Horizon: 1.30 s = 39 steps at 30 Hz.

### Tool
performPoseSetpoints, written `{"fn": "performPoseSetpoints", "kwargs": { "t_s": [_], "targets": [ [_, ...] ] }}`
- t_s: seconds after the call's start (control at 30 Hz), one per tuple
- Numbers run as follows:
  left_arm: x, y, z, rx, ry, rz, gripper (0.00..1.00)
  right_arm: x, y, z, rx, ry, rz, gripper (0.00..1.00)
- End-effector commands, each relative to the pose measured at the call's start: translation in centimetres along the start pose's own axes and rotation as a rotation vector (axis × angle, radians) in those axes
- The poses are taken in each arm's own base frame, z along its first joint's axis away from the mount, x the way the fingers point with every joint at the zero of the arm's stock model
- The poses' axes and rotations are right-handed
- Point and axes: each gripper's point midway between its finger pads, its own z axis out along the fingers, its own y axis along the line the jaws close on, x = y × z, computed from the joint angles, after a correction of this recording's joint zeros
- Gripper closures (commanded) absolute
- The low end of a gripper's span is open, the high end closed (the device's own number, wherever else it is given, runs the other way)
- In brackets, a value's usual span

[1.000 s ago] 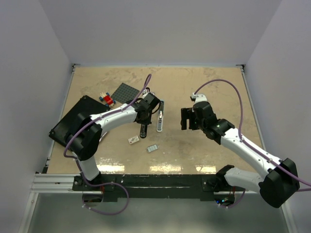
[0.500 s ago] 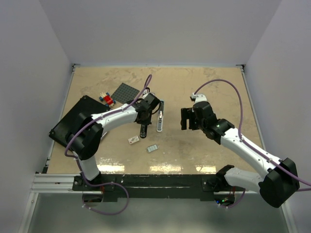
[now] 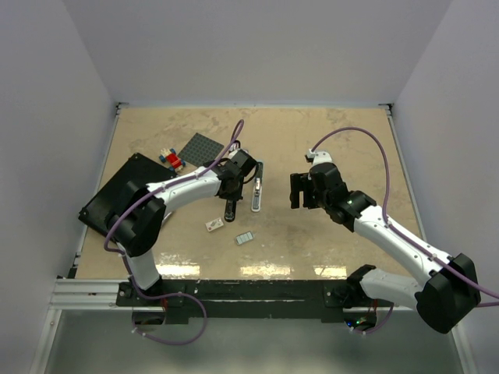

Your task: Load the staples into the stapler

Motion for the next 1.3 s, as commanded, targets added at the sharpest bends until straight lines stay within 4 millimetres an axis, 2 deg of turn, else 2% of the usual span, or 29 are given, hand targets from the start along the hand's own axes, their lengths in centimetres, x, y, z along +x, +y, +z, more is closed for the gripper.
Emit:
{"fn": "performPoseSetpoints", "kwargs": {
  "t_s": [0.0,0.93,1.27],
  "targets": [
    [-0.4,-0.2,0.1,0.019,-0.016,-0.007,1.00,-1.9,0.7,-0.4,-0.025,-0.047,0.003,0.15],
    [0.3,0.1,0.6,0.003,0.005,0.008,1.00,-2.0,0.7,-0.3,-0.025,-0.044,0.000,0.15],
    [1.2,0.1,1.2,0.000,0.036,0.016,1.00,-1.9,0.7,-0.3,-0.026,-0.042,-0.002,0.15]
  ]
}}
